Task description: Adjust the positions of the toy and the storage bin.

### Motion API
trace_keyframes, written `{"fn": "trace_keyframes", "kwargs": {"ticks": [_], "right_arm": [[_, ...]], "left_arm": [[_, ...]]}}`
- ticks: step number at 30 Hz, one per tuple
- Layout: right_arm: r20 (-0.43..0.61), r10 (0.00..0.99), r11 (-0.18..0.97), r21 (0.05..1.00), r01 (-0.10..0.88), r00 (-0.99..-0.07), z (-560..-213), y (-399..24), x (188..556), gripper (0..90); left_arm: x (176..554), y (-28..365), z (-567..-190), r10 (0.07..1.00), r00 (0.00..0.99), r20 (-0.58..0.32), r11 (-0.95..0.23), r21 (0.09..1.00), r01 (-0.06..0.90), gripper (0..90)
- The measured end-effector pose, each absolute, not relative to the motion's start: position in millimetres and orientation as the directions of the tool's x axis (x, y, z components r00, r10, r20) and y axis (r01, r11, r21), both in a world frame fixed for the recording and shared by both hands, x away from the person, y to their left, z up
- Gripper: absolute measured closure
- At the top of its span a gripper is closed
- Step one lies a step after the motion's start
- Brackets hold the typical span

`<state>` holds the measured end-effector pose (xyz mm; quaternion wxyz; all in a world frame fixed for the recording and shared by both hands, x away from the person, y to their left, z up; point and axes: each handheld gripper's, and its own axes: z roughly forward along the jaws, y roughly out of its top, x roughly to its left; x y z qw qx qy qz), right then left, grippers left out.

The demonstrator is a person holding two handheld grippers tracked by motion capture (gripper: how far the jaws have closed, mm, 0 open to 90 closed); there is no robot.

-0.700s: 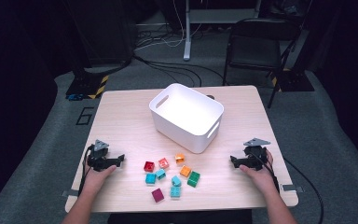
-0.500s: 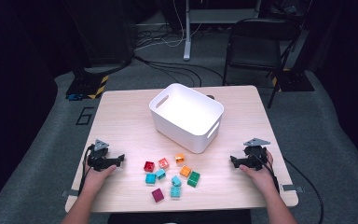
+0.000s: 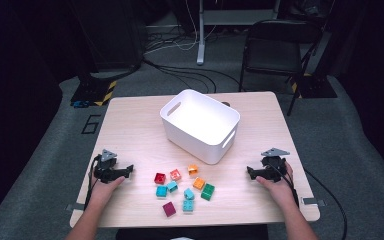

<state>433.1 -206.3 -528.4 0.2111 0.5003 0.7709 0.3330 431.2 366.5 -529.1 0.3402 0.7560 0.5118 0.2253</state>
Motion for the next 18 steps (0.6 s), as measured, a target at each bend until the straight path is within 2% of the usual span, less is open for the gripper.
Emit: {"fn": "trace_keyframes", "kwargs": {"ticks": [5,9,15,18], "right_arm": [[0.007,0.913,0.275,0.728,0.628,-0.408,-528.3,-205.8,432.3,5.9],[0.009,0.914,0.266,0.742,0.615,-0.406,-527.4,-205.8,429.0,16.1],[0.003,0.911,0.271,0.747,0.607,-0.412,-527.0,-202.8,425.3,20.8],[0.013,0.916,0.258,0.745,0.615,-0.401,-525.5,-201.9,423.2,26.6]], "left_arm": [[431.2,366.3,-529.1,0.927,0.375,-0.008,-0.244,0.746,0.620,18.4],[430.7,365.3,-529.0,0.930,0.368,-0.009,-0.237,0.748,0.619,19.9],[430.4,361.9,-526.2,0.930,0.367,-0.018,-0.234,0.742,0.629,27.1],[432.4,358.6,-522.9,0.927,0.374,-0.030,-0.234,0.734,0.637,30.6]]}}
